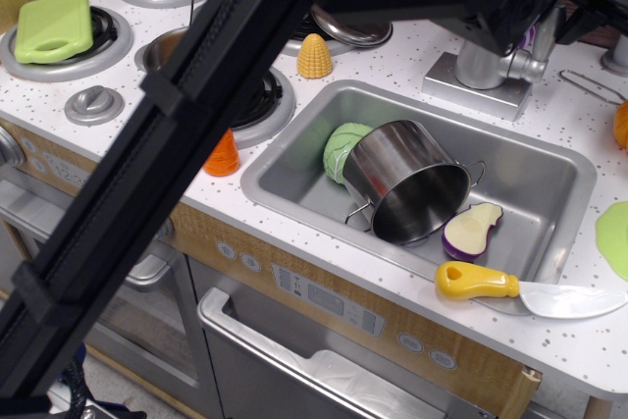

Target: Turn lever vertical to front

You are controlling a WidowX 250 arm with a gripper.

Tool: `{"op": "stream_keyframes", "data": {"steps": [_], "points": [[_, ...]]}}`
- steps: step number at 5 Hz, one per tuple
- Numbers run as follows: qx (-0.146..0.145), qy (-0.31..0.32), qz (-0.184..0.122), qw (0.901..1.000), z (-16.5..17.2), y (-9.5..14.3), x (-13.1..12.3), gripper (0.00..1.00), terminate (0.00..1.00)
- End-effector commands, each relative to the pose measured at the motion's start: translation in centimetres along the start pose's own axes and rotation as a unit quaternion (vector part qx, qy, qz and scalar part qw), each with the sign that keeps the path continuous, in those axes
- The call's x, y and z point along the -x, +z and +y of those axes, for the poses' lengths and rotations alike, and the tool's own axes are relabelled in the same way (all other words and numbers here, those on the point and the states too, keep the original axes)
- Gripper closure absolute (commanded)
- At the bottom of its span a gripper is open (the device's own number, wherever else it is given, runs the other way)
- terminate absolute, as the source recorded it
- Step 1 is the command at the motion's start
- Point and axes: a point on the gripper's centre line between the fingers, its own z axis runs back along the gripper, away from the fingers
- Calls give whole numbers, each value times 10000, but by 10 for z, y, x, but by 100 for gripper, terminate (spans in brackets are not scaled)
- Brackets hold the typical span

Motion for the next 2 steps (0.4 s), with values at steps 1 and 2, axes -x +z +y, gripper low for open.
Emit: {"op": "stream_keyframes", "data": {"steps": [1,2], "points": [[274,403,35,9988,17,36,6,100,0],[312,503,178,9981,18,39,24,100,0]]}}
